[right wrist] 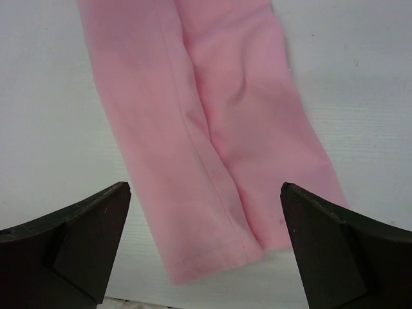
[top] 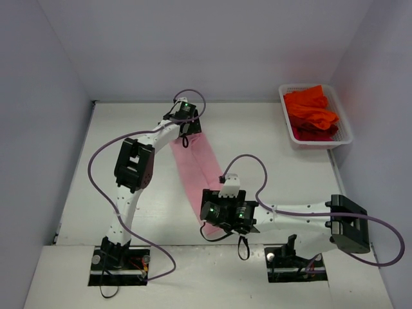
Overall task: Fold and stack the t-shirts
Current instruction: Fold the tshirt
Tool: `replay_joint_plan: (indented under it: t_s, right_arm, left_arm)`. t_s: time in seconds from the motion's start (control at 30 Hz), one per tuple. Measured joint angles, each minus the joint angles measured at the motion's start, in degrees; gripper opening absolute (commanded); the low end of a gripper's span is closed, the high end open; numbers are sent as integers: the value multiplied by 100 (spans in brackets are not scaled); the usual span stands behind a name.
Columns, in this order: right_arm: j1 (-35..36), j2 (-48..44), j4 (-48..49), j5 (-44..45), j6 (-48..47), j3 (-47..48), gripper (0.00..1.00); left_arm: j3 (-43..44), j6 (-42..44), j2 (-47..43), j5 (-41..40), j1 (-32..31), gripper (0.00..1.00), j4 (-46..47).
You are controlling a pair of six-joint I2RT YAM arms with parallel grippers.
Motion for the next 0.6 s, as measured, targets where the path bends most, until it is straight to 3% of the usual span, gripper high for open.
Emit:
replay_joint_plan:
  t_s: [0.6]
  right_arm:
    - [260, 710, 74, -127, 678, -286, 100]
  left_arm:
    - [-90, -98, 160, -50, 9, 81, 234]
